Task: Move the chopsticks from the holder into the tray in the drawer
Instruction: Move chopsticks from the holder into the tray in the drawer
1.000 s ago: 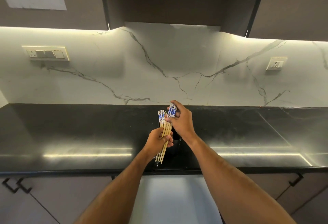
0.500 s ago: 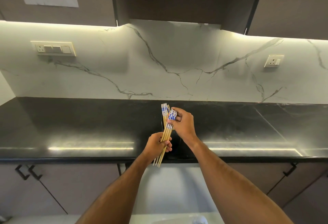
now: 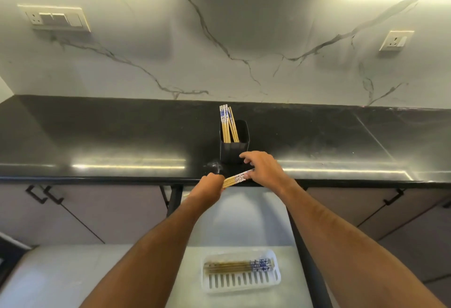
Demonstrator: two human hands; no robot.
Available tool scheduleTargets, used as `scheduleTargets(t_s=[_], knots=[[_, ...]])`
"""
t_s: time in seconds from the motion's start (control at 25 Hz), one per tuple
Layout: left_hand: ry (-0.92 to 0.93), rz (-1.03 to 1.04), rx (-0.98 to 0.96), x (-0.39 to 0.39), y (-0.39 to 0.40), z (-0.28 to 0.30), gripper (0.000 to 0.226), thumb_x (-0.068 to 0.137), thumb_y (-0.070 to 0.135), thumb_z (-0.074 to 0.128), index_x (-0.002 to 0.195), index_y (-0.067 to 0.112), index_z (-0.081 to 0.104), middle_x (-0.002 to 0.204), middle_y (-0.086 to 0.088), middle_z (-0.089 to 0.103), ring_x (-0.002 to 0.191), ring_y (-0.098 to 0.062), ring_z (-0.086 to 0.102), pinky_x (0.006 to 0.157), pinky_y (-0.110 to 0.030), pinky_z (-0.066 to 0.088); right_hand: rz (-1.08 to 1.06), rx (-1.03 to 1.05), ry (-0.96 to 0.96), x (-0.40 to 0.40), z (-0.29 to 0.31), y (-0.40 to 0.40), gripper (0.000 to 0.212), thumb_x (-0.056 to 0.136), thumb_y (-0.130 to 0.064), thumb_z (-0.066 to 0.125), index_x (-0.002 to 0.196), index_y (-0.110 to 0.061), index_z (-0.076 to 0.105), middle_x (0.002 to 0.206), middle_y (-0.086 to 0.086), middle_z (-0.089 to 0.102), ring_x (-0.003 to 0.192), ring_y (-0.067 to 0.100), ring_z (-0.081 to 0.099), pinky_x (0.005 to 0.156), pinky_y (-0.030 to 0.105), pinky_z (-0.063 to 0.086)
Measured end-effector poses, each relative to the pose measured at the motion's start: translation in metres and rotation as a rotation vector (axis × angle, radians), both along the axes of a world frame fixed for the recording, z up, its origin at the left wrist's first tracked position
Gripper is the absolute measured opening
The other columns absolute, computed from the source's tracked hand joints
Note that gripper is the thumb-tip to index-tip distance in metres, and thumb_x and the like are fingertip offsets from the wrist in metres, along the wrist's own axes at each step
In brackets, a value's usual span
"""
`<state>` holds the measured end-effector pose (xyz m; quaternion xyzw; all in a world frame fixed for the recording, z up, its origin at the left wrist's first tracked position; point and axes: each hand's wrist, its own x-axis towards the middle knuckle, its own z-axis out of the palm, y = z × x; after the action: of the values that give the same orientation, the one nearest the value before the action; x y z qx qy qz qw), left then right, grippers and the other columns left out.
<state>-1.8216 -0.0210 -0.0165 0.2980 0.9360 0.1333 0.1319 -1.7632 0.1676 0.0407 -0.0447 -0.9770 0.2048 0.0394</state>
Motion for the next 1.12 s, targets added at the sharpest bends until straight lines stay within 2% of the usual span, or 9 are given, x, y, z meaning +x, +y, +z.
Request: scheduleTargets(t_s=[0.04,0.12,0.2,0.28,0.52,0.64,0.76,0.96,1.12], knots=[[0.034,-0.047,-0.056,0.007,0.004,-0.007,0.014,0.098,0.014,0.056,0.110,0.010,0.063,0.100,-0.012,0.064,0.088,-0.030,0.064,0.075,-0.038,0.053,0.081,0.116,-0.072,0.003,-0.008,-0.002,0.055,0.082,-0.022,0.083,0.134,-0.021,0.062,0.118,0.001,0.073,0.104,0.017,0.068,0.089,0.033,0.056],[0.062,-0.095,-0.082,0.022,0.011,-0.021,0.015,0.096,0.009,0.059,0.111,0.012,0.062,0.100,-0.011,0.064,0.086,-0.028,0.064,0.074,-0.036,0.054,0.191,0.265,-0.208,0.009,-0.029,-0.010,0.034,0.088,-0.021,0.076,0.121,-0.021,0.069,0.109,0.003,0.075,0.092,0.018,0.068,0.084,0.033,0.057],[0.085,-0.112,-0.063,0.035,0.017,-0.036,0.017,0.094,0.005,0.061,0.109,0.012,0.063,0.097,-0.010,0.066,0.083,-0.026,0.064,0.073,-0.034,0.054,0.218,0.352,-0.300,0.019,-0.053,-0.016,0.016,0.091,-0.017,0.070,0.106,-0.019,0.070,0.097,0.003,0.072,0.078,0.018,0.061,0.072,0.030,0.052],[0.103,-0.130,-0.060,0.046,0.017,-0.050,0.019,0.093,0.001,0.062,0.109,0.012,0.062,0.098,-0.011,0.066,0.084,-0.027,0.065,0.074,-0.035,0.054,0.194,0.374,-0.339,0.032,-0.076,-0.017,0.010,0.094,-0.016,0.067,0.104,-0.017,0.069,0.091,0.004,0.068,0.073,0.018,0.055,0.069,0.029,0.047],[0.046,-0.157,-0.103,0.082,0.013,-0.096,0.024,0.093,0.002,0.063,0.114,0.013,0.063,0.100,-0.009,0.068,0.084,-0.025,0.067,0.076,-0.036,0.057,0.204,0.328,-0.372,0.067,-0.123,-0.011,0.012,0.095,-0.013,0.065,0.103,-0.016,0.073,0.085,0.004,0.069,0.073,0.018,0.064,0.074,0.031,0.058],[0.051,-0.168,-0.169,0.097,0.001,-0.120,0.020,0.092,-0.002,0.061,0.107,0.011,0.066,0.093,-0.010,0.069,0.081,-0.028,0.068,0.075,-0.041,0.059,0.231,0.345,-0.429,0.089,-0.144,-0.006,0.021,0.093,-0.004,0.058,0.102,-0.014,0.074,0.087,0.007,0.070,0.077,0.024,0.067,0.072,0.033,0.058],[0.020,-0.203,-0.233,0.114,-0.007,-0.141,0.020,0.091,-0.002,0.063,0.104,0.010,0.069,0.090,-0.010,0.070,0.081,-0.028,0.069,0.077,-0.039,0.060,0.291,0.365,-0.473,0.108,-0.166,-0.008,0.024,0.093,0.000,0.057,0.105,-0.012,0.072,0.095,0.009,0.072,0.085,0.027,0.069,0.074,0.033,0.055],[-0.018,-0.238,-0.271,0.141,-0.013,-0.167,0.026,0.088,-0.008,0.058,0.107,0.007,0.069,0.101,-0.013,0.066,0.091,-0.031,0.066,0.076,-0.037,0.054,0.342,0.346,-0.519,0.136,-0.199,-0.015,0.024,0.095,-0.002,0.054,0.110,-0.011,0.071,0.104,0.012,0.071,0.092,0.029,0.069,0.081,0.034,0.054],[-0.052,-0.260,-0.320,0.154,-0.015,-0.183,0.025,0.093,-0.003,0.052,0.106,0.007,0.070,0.103,-0.012,0.066,0.093,-0.030,0.067,0.076,-0.038,0.053,0.338,0.349,-0.538,0.147,-0.219,-0.019,0.025,0.097,-0.003,0.049,0.111,-0.008,0.070,0.110,0.013,0.069,0.097,0.030,0.067,0.085,0.036,0.053]])
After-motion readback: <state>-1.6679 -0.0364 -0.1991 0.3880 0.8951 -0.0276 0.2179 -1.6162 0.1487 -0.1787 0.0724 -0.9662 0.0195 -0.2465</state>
